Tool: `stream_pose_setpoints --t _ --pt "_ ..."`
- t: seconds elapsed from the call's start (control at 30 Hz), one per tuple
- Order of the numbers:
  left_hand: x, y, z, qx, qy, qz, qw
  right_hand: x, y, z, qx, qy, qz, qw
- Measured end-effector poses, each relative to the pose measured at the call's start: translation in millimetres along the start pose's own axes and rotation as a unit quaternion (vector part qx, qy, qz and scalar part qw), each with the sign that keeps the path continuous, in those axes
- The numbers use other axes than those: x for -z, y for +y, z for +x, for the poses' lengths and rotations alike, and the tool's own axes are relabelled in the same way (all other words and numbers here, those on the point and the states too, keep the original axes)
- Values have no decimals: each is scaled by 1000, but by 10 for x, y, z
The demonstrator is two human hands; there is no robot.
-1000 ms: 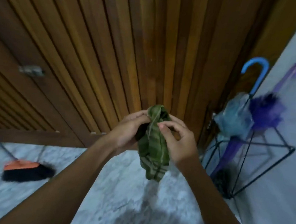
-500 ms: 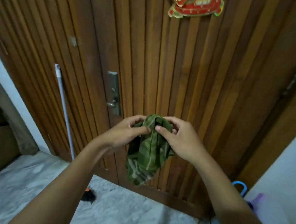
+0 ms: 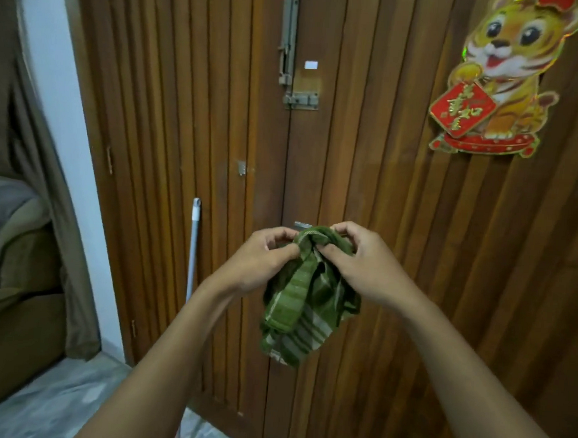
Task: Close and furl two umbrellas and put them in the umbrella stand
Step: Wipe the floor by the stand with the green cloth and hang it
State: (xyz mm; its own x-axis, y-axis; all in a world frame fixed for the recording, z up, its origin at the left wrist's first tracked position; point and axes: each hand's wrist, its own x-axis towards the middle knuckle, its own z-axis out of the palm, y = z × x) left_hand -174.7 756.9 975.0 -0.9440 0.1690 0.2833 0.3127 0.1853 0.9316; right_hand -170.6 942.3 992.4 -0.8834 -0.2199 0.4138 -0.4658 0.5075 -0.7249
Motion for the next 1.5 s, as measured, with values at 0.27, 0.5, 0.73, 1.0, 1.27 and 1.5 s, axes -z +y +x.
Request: stream_pose_setpoints --t 0.27,0.5,0.73,1.0,1.27,1.5 --pt "899 -258 359 4 40 37 999 -734 -271 926 29 13 -5 999" --pt "1611 -455 972 6 132 82 988 -1027 -76 1775 46 -30 9 998" --pt "2083 -798 1847 -5 92 49 994 -1403 440 2752 127 -12 30 991" --pt "2489 -1340 3111 -87 174 156 968 -1922 831 3754 145 79 -144 976" --pt "2607 -1857 3766 -215 200 156 943 -2336 702 4186 94 201 -312 924" --pt "2619 -2339 3743 -248 159 178 939 -2788 815 4011 1 265 -339 903"
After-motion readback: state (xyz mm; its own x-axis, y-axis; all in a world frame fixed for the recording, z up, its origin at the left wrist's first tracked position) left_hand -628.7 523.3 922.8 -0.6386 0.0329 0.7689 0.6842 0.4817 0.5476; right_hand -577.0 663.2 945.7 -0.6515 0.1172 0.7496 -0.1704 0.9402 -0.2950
